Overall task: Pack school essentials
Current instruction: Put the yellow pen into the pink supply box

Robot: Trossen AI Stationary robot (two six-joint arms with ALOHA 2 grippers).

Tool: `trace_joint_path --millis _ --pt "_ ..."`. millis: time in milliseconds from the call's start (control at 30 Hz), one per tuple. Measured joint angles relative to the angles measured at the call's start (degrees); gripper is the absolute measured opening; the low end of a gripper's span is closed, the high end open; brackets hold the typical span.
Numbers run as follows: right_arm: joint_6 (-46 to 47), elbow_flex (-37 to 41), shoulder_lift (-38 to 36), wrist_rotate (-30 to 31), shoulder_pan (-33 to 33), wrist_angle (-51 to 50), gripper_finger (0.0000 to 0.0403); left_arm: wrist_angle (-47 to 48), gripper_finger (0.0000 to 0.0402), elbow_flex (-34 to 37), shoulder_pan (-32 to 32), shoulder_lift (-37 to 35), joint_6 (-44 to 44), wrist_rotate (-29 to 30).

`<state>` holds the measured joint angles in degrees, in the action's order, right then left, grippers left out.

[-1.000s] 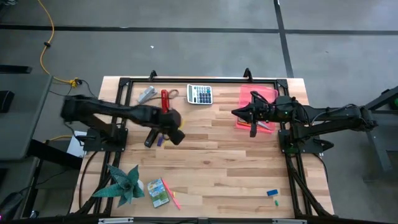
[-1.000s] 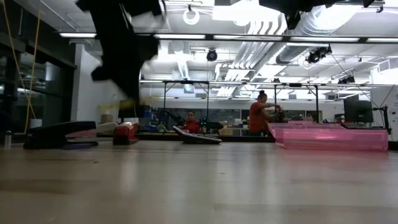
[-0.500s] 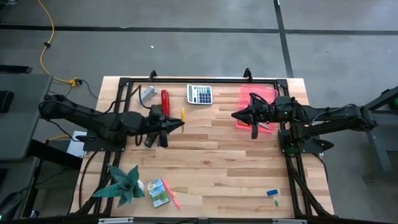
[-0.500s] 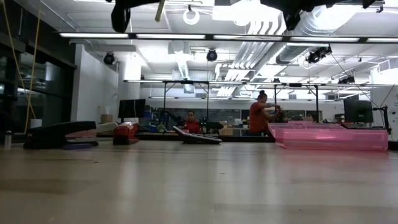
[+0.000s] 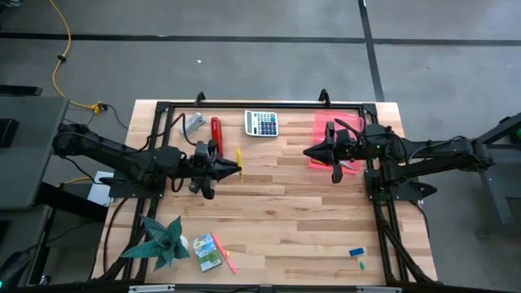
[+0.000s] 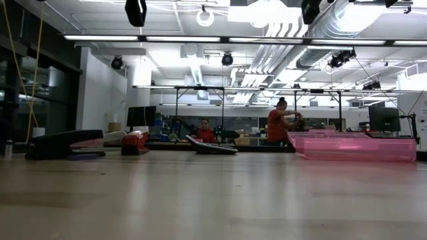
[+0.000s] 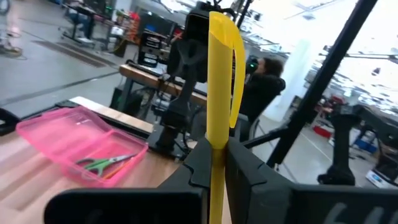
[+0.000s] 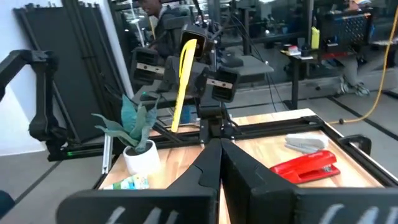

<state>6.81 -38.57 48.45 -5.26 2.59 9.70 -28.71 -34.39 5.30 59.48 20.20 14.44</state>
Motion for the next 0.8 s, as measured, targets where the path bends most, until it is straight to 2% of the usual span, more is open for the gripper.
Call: trace_joint_path --millis 267,433,800 --pt "2.3 0.0 0.6 -1.5 0.0 0.3 0.0 -0.2 0.0003 0.0 -0.8 0.6 -2.9 -1.0" --pt "4.7 0.0 2.7 -1.5 0.0 0.9 0.0 -1.1 0.0003 0.0 -2.0 0.6 -3.0 -4.2" --pt "6.3 0.0 7.3 -1.0 0.0 1.8 0.0 -1.2 0.0003 0.0 -2.8 0.6 -3.3 -5.4"
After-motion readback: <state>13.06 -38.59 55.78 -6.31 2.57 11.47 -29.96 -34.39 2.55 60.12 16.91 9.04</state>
